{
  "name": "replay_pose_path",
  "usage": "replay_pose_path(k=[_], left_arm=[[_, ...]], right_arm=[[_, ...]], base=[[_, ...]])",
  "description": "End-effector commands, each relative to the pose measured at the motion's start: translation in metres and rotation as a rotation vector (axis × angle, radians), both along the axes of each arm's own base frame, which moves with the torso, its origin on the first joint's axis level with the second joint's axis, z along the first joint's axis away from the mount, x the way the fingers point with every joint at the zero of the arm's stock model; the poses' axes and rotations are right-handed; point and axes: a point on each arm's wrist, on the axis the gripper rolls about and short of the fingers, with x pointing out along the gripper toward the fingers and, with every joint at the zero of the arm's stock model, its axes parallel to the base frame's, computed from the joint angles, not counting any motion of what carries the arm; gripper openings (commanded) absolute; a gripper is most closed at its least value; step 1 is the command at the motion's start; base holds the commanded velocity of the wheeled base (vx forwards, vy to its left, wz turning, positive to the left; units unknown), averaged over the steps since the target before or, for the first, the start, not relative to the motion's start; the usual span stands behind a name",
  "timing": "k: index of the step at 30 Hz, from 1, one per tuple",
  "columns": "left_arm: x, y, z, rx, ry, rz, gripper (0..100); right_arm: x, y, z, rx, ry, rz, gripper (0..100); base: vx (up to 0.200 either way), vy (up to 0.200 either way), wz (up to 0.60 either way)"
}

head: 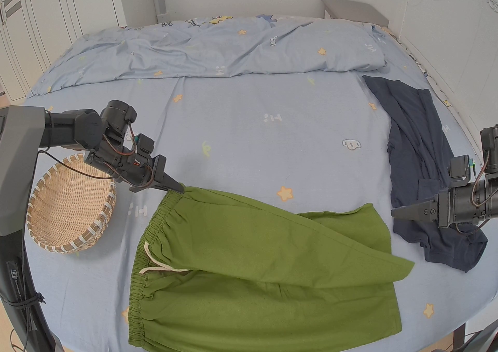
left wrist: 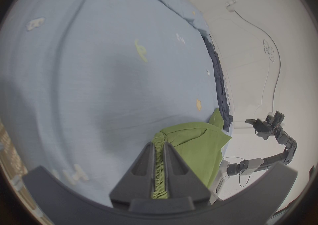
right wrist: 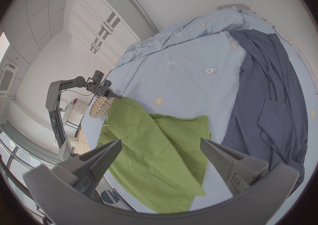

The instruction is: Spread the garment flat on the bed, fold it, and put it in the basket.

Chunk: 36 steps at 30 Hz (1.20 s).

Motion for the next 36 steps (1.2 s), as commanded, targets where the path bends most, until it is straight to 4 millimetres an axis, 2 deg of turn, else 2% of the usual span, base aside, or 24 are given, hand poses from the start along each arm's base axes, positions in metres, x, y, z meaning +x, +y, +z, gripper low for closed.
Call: replay_pose_path(k=[1,3,5,12,18,23,36], left_arm=[[-0.006,0.009,0.019,-0.004,-0.05,0.022,0],[-0.006,0.01,0.02,-0.004,-0.053,0.025,0],[-0.006,0.01,0.02,-0.004,-0.051,0.025,0],[-0.006,0.007,0.018,-0.004,-0.045,0.018,0],[-0.005,0.008,0.017,-0.003,-0.042,0.019,0],[-0.004,0.008,0.016,-0.003,-0.043,0.02,0],[-0.005,0.009,0.018,-0.004,-0.047,0.022,0]], right_arm=[[0.0,-0.004,-0.006,-0.001,0.026,-0.02,100],[-0.001,-0.007,-0.009,-0.005,0.04,-0.034,100],[-0.008,-0.016,-0.02,-0.007,0.08,-0.074,100],[-0.027,-0.026,-0.056,-0.017,0.198,-0.121,100],[-0.037,-0.029,-0.077,-0.017,0.2,-0.133,100],[-0.031,-0.028,-0.092,-0.018,0.244,-0.131,100],[-0.012,-0.023,-0.11,-0.019,0.241,-0.108,100]], base=[[0.0,0.0,0.0],[0.0,0.0,0.0],[0.0,0.0,0.0],[0.0,0.0,0.0],[0.0,0.0,0.0],[0.0,0.0,0.0],[0.0,0.0,0.0]])
